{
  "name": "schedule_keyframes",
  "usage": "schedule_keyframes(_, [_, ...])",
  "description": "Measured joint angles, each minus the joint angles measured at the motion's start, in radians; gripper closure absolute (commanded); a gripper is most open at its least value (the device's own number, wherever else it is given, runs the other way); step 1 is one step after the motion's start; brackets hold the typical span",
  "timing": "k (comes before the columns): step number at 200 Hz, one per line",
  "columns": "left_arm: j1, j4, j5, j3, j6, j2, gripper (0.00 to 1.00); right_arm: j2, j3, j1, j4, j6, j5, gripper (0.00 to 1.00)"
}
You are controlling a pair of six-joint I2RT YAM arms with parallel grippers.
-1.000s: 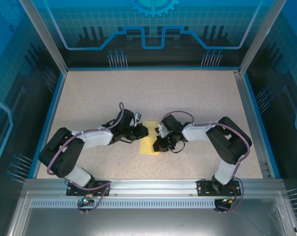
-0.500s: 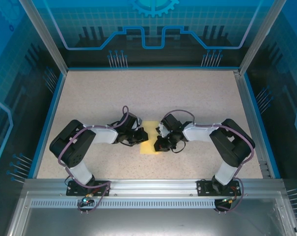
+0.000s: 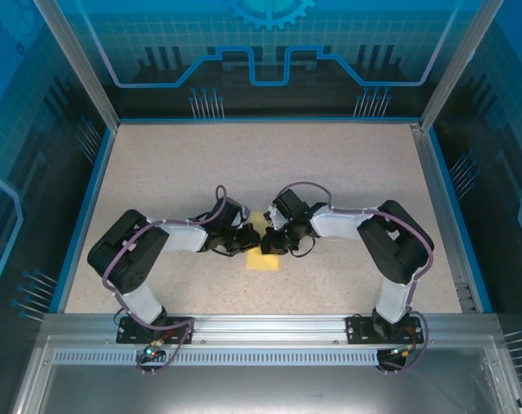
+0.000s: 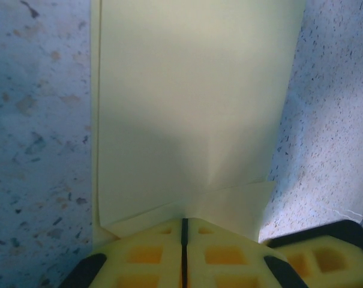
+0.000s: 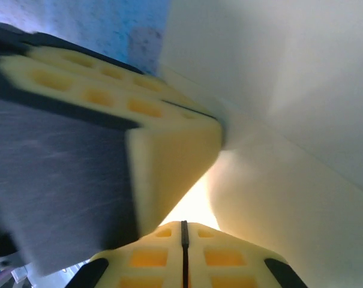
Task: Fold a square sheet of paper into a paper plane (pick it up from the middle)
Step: Fold the triangle a second time at the center of the table.
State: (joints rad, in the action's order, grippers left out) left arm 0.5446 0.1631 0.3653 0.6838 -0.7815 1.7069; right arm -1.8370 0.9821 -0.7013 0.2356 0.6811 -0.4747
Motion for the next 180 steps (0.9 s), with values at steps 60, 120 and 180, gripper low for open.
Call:
schedule_keyframes(60, [0.000, 0.001, 0.003, 0.000, -0.001, 0.001, 0.91, -0.022, -0.030, 0.003, -0.042, 0.000, -0.018, 0.91])
schedule_keyframes(120, [0.000, 0.001, 0.003, 0.000, -0.001, 0.001, 0.92, 0.029, -0.106, 0.005, -0.073, 0.003, -0.021, 0.89])
schedule_keyframes(180, [0.000, 0.007, 0.010, 0.003, -0.001, 0.007, 0.93, 0.082, -0.188, 0.015, -0.131, 0.023, -0.031, 0.88])
